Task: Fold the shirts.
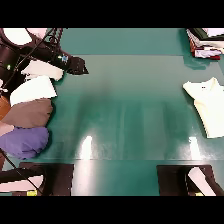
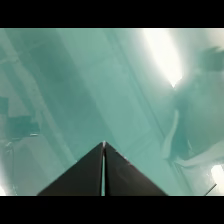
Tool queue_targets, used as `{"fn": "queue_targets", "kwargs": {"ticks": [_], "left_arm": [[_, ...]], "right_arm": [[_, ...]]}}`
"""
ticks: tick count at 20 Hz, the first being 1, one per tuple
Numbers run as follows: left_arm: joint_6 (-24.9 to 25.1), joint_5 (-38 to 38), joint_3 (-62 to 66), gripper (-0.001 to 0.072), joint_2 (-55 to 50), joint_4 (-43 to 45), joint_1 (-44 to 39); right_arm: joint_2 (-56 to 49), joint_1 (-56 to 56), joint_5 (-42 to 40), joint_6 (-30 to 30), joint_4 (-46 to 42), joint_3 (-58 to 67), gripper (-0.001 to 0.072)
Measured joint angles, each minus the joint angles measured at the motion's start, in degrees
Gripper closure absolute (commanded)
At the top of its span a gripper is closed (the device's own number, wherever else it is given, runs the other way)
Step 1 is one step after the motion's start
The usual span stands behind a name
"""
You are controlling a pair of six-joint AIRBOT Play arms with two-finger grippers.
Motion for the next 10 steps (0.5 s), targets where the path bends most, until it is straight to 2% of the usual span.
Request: {"fn": "queue_targets", "kwargs": {"ticks": [3,4,5,6,10], "left_arm": [[0.0,0.0,0.0,0.0682,0.0,0.0,0.0],[0.0,0.0,0.0,0.0682,0.0,-0.1,0.0],[0.0,0.0,0.0,0.0682,0.0,-0.1,0.0],[0.0,0.0,0.0,0.0682,0.0,-0.1,0.0],[-0.1,0.0,0.0,0.0682,0.0,-0.1,0.0]], "right_arm": [[-1.2,10.3,0.3,0.0,3.3,0.5,0.036],[-1.7,13.6,0.4,0.0,3.6,0.6,0.0489],[-2.3,17.3,0.4,0.0,4.2,0.7,0.066],[-2.8,20.5,0.5,-0.1,4.6,0.7,0.0697],[-4.9,31.6,0.5,-0.1,5.1,0.8,0.0697]]}}
